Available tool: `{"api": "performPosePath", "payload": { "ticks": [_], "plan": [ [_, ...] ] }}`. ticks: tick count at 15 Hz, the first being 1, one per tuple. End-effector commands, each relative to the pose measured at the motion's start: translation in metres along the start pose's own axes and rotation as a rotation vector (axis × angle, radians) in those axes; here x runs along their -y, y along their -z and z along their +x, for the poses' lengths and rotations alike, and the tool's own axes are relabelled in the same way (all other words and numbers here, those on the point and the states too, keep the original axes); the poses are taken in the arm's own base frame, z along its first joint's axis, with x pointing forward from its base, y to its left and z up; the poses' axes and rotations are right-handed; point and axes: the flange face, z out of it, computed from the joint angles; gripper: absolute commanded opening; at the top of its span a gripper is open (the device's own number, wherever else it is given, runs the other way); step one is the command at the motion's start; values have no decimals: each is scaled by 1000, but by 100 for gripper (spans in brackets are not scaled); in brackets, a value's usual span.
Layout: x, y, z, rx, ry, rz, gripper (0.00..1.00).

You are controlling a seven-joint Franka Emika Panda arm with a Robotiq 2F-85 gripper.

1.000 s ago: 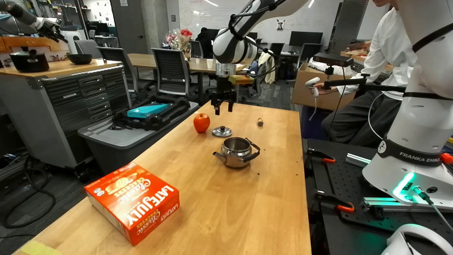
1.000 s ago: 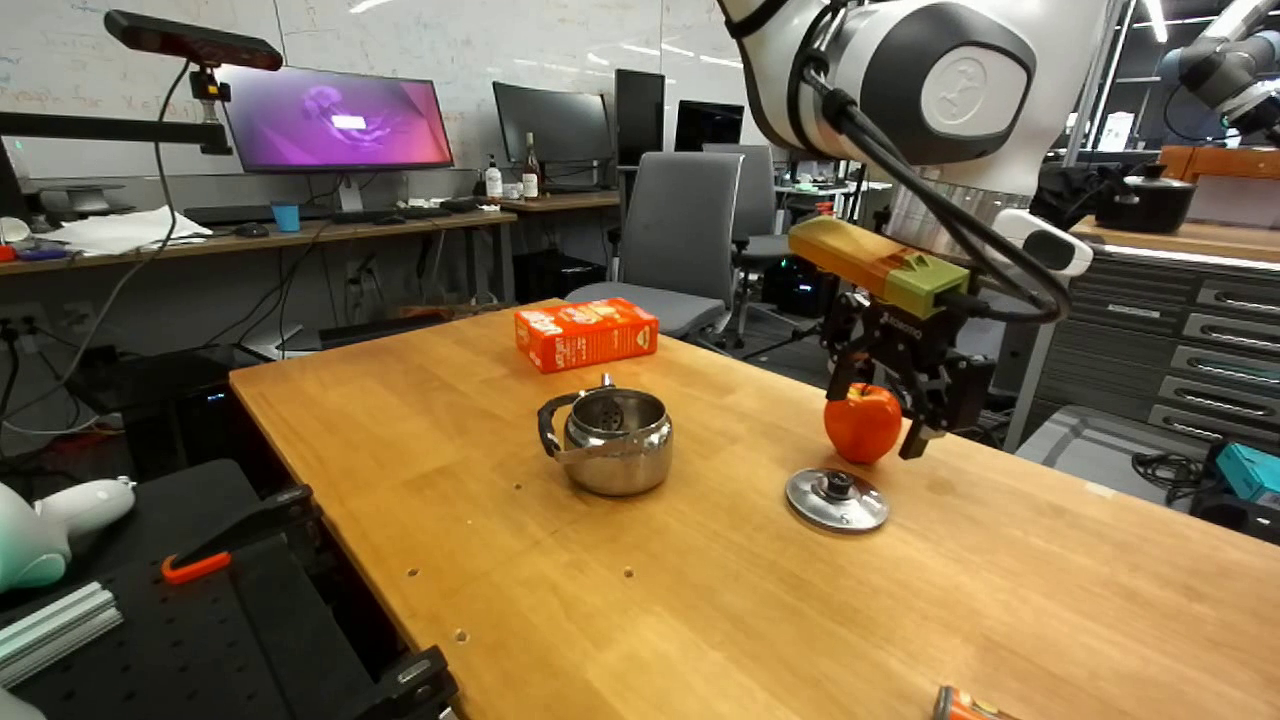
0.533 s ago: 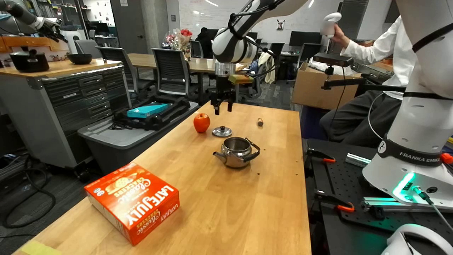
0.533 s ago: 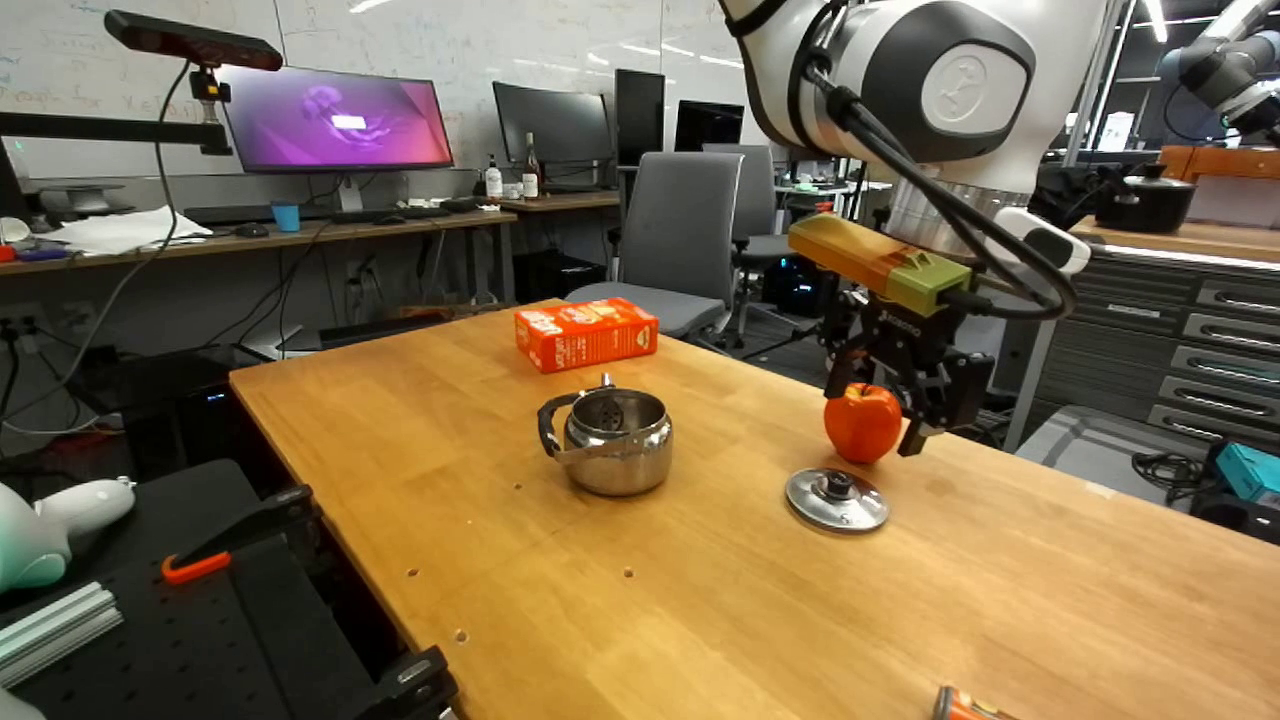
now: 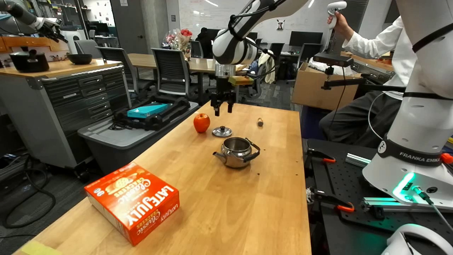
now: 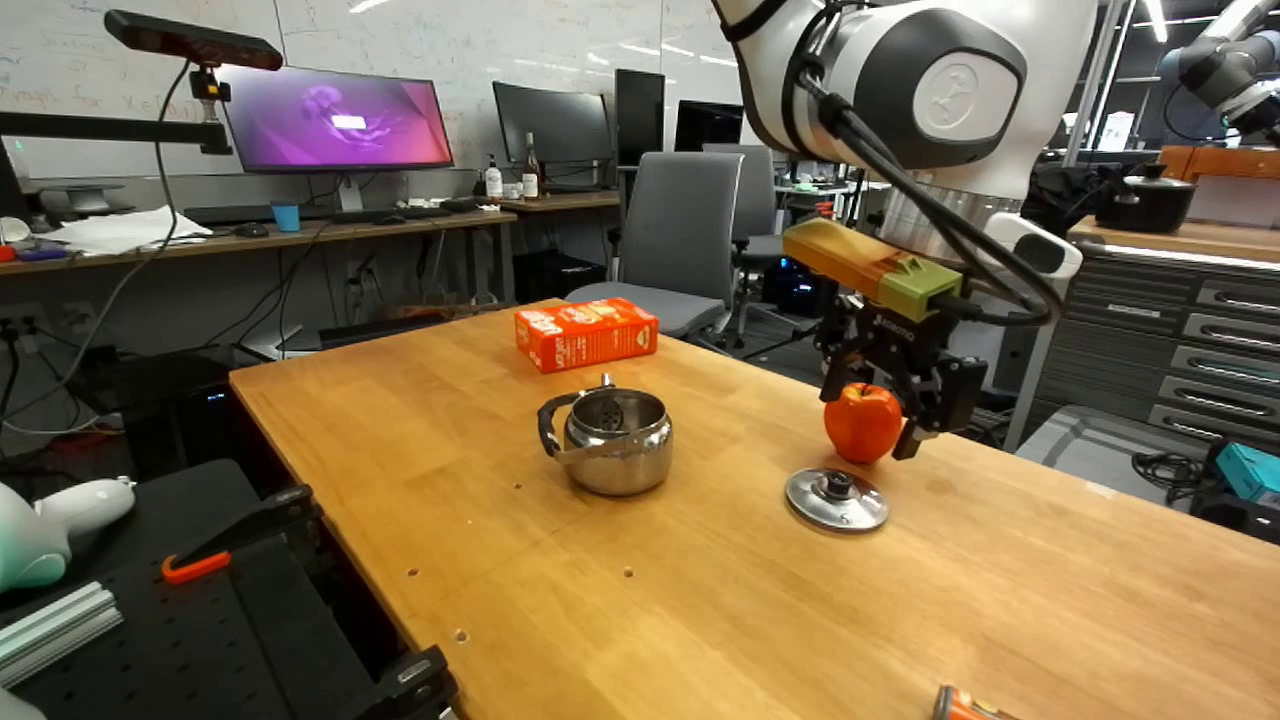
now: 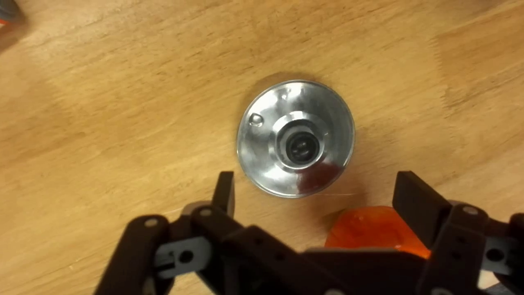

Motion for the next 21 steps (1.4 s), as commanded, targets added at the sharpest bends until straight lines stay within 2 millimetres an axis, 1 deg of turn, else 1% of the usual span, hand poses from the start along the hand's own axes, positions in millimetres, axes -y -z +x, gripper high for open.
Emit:
{"api": "performPosePath", "payload": {
  "ticks": [1,5,7,9,14,17,18,19,20,21],
  "plan": [
    [15,-21,-11,-19,-5,-27,100],
    [25,-51,-28,-32,-6,-57,100],
    [24,-59,-32,-45,-17,-73,100],
    [20,-58,-34,-59,-35,-77,100],
    [14,-45,-29,-133,-67,-79,100],
    [14,-47,-26,-135,-71,-92,100],
    [14,-51,-26,-128,-73,-101,97],
    [13,-54,-25,-123,-72,-109,84],
    [13,-56,-24,-121,-74,-115,72],
    [12,-58,-23,-120,-75,-120,70]
  ]
}}
